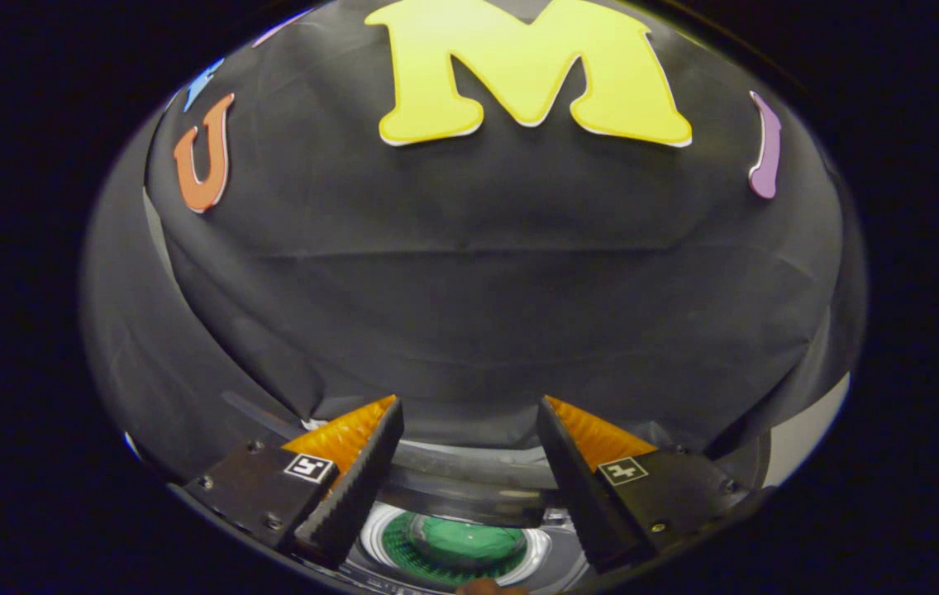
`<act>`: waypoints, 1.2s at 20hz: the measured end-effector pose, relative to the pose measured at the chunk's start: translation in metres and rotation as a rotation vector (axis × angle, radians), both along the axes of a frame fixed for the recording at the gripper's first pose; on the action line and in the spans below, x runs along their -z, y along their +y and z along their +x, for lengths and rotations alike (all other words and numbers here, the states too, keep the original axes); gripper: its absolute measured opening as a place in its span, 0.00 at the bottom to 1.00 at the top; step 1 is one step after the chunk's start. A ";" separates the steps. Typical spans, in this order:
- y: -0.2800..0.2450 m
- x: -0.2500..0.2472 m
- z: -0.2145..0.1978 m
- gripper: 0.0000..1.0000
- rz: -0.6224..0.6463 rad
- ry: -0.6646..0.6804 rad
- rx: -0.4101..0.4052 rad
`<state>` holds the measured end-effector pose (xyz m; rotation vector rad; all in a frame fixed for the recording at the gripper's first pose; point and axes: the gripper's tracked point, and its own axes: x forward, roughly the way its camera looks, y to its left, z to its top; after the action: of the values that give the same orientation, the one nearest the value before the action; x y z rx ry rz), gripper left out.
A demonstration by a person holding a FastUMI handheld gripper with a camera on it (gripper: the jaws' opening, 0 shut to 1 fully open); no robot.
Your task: Put the clothes into the washing machine and then close the washing machine lid.
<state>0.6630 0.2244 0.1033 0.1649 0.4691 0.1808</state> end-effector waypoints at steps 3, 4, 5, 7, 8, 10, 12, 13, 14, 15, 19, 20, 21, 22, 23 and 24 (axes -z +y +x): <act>-0.001 -0.001 0.000 1.00 0.034 -0.011 0.008; 0.002 0.001 -0.001 1.00 0.028 -0.020 -0.001; 0.002 0.001 -0.001 1.00 0.027 -0.029 -0.006; 0.002 -0.001 0.002 0.99 0.025 -0.058 0.000; 0.003 -0.001 0.003 0.99 0.022 -0.070 0.000; 0.003 -0.001 0.003 0.99 0.022 -0.082 0.002; 0.004 0.000 0.001 0.99 0.025 -0.077 0.006; 0.003 0.000 0.000 0.99 0.026 -0.076 0.012; 0.003 0.001 -0.001 0.99 0.026 -0.078 0.018; 0.002 0.000 -0.001 0.99 0.026 -0.087 0.023; 0.000 -0.003 0.003 0.99 0.020 -0.128 0.029; 0.001 -0.003 0.002 0.99 0.019 -0.131 0.029; 0.000 -0.005 0.001 0.99 0.036 -0.135 0.035; 0.003 -0.004 0.000 1.00 0.030 -0.137 0.029; 0.003 -0.003 0.001 0.99 0.028 -0.146 0.028; 0.003 -0.003 0.002 1.00 0.031 -0.154 0.028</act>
<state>0.6649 0.2276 0.1064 0.1860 0.3105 0.1723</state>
